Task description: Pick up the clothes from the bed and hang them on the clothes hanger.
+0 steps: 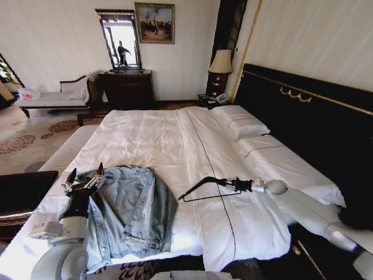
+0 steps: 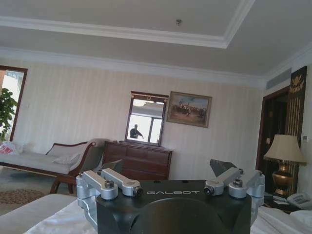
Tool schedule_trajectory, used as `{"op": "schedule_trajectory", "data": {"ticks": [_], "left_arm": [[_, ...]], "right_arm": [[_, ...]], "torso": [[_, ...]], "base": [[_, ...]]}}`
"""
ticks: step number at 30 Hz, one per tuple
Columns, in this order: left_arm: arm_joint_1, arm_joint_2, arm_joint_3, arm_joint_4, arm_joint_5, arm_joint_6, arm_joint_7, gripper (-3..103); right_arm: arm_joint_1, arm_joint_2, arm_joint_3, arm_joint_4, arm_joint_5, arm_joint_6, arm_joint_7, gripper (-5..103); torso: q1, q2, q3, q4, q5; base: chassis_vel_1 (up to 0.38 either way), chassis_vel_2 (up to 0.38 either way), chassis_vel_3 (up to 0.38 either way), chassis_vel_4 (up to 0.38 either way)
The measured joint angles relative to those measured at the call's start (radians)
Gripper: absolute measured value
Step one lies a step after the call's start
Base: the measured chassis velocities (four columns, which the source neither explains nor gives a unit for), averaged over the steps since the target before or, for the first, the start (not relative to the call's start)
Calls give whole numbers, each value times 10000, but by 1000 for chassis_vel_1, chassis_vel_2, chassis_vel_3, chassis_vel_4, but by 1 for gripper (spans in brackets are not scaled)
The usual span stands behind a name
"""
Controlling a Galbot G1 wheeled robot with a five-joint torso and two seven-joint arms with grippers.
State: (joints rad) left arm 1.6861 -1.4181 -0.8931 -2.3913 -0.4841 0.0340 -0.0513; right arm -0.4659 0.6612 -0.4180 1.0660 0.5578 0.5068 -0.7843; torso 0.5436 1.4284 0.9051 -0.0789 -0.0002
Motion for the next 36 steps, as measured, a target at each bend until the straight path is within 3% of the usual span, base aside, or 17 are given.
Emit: {"op": "schedule_trajectory", "data": {"ticks": [7, 8, 10, 11, 14, 16, 19, 23, 29, 32, 36], "left_arm": [[86, -27, -3, 12, 87, -16, -1, 100], [89, -27, -8, 11, 90, -16, -1, 100], [91, -46, -37, 17, 105, -17, -4, 100], [91, -46, -37, 17, 105, -17, -4, 100], [86, -113, -51, 61, 165, -17, -15, 100], [87, -124, -58, 69, 176, -20, -15, 100], [82, -149, -161, 101, 192, -33, -44, 100], [74, -196, -261, 109, 191, -33, -86, 100], [76, -256, -352, 136, 188, -45, -101, 100], [75, -258, -448, 173, 154, -78, -104, 100], [54, -244, -496, 204, 124, -90, -113, 100]], "right_arm": [[259, 120, -1168, 1746, 1185, -285, 1249, 22], [288, 152, -1260, 1854, 1209, -302, 1334, 22], [582, 446, -1938, 2367, 1101, -430, 2235, 22], [582, 446, -1938, 2367, 1101, -430, 2235, 22], [1081, 1018, -2665, 2463, 817, -655, 3593, 22], [1217, 1164, -2794, 2408, 767, -698, 3780, 22], [2244, 1922, -3774, 1867, 507, -946, 4730, 22], [3107, 2652, -4678, 1197, 286, -1231, 5314, 22], [3852, 3747, -5493, 130, 37, -1507, 5603, 22], [4168, 4841, -5860, -677, -445, -1453, 5766, 22], [4324, 5669, -6041, -1075, -635, -1557, 6303, 22]], "torso": [[0, 0, 0, 2, -1], [0, 0, 0, 2, -2], [0, 0, 0, 1, 0], [0, 0, 0, 1, 0], [0, 0, 0, 0, 1], [0, 0, 0, 0, 2], [1, 0, 0, 1, -1], [1, -1, 1, 1, -1], [1, 0, 1, -1, -2], [2, -1, 1, 1, 1], [2, -1, 2, 6, -1]], "base": [[0, 0, 0, 0], [0, 0, 0, 0], [0, 0, 0, 0], [0, 0, 0, 0], [0, 0, 0, 0], [0, 0, 0, 0], [0, 0, 0, 0], [0, 0, 0, 0], [0, 0, 0, 0], [0, 0, 0, 0], [0, 0, 0, 0]]}}
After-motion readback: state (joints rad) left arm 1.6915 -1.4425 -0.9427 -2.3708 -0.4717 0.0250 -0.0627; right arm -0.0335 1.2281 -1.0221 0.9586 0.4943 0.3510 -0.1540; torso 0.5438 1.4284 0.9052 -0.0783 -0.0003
